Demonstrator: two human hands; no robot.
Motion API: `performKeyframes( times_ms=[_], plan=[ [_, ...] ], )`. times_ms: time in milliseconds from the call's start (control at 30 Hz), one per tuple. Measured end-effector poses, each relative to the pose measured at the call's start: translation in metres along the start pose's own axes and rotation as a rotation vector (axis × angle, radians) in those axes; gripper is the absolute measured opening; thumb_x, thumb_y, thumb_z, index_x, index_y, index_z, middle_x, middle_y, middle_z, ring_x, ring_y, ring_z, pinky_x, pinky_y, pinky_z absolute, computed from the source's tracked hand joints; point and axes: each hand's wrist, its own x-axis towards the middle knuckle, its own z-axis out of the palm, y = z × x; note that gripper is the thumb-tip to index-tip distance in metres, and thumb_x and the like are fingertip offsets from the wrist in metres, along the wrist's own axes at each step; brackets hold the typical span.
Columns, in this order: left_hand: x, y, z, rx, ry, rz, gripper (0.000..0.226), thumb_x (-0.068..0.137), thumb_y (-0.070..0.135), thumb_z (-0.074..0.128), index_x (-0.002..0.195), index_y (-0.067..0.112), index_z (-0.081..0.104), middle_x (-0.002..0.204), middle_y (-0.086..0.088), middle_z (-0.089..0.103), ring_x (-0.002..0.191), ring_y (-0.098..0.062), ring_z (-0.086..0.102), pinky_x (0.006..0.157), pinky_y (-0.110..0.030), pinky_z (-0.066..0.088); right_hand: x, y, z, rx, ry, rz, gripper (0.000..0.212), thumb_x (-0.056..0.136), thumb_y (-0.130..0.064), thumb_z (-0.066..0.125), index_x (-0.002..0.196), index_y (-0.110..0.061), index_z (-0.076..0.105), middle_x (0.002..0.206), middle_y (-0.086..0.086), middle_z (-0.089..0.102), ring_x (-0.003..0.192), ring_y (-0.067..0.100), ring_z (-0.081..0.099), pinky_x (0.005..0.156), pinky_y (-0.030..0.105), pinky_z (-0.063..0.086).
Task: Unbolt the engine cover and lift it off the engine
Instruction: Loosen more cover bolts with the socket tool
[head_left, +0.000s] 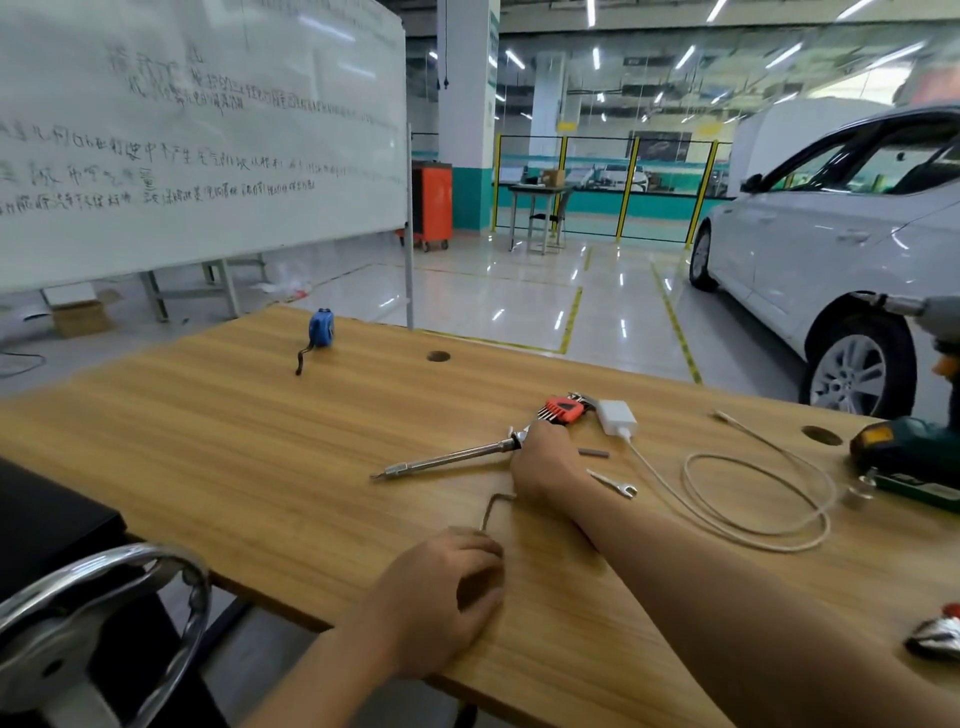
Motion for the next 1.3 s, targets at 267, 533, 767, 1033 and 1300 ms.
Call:
performKeyframes(
  times_ms=[267,533,767,1033,1300],
  plan=[
    [0.043,-0.021,-0.054,0.425,0.271,-0.381,0.054,0.099,0.049,0.043,0.144,0.019,0.04,0.144,-0.001,0.048,0.132,-0.023,0.045,0.105,-0.04,0.041,-0.021,-0.022,0.004,0.055,0.129,-0.258,0.018,0.095,-0.021,0.055,0.08,-0.023,0.047,0.093,-0.003,0.048,0.07,0.011,0.047,0.059,0.029,0.037],
    [0.008,-0.036,-0.106,0.438,0.245,-0.462,0.036,0.105,0.043,0.024,0.092,0.022,0.05,0.081,0.0,0.062,0.068,-0.021,0.06,0.06,-0.037,0.05,-0.008,-0.022,0.008,0.151,0.173,-0.075,0.013,0.095,-0.015,0.052,0.082,-0.015,0.052,0.092,0.006,0.059,0.068,0.016,0.052,0.056,0.031,0.038],
    [-0.111,-0.011,-0.249,-0.318,0.687,-0.546,0.021,0.104,0.022,0.049,0.091,0.015,0.064,0.074,-0.001,0.071,0.066,-0.014,0.072,0.064,-0.033,0.061,-0.012,-0.045,0.024,-0.319,-0.005,-0.142,0.015,0.086,-0.022,0.056,0.089,-0.01,0.063,0.1,0.012,0.069,0.086,0.031,0.062,0.068,0.032,0.047],
    [-0.3,0.048,-0.372,-0.466,1.108,-0.557,0.016,0.104,0.015,0.049,0.097,0.01,0.063,0.085,-0.01,0.078,0.087,-0.027,0.076,0.064,-0.032,0.061,-0.175,-0.333,-0.005,0.637,-0.103,-0.91,0.031,0.101,-0.042,0.048,0.098,-0.019,0.068,0.084,-0.005,0.067,0.072,0.011,0.058,0.061,0.024,0.042],
    [-0.407,0.074,-0.375,0.06,1.185,-0.568,0.018,0.1,0.011,0.056,0.094,0.017,0.072,0.089,-0.008,0.078,0.09,-0.028,0.075,0.079,-0.049,0.061,-0.354,-0.473,-0.018,1.021,-0.589,-1.47,0.026,0.097,-0.035,0.061,0.095,-0.014,0.078,0.068,-0.016,0.07,0.059,-0.009,0.06,0.057,0.007,0.043]
  ],
)
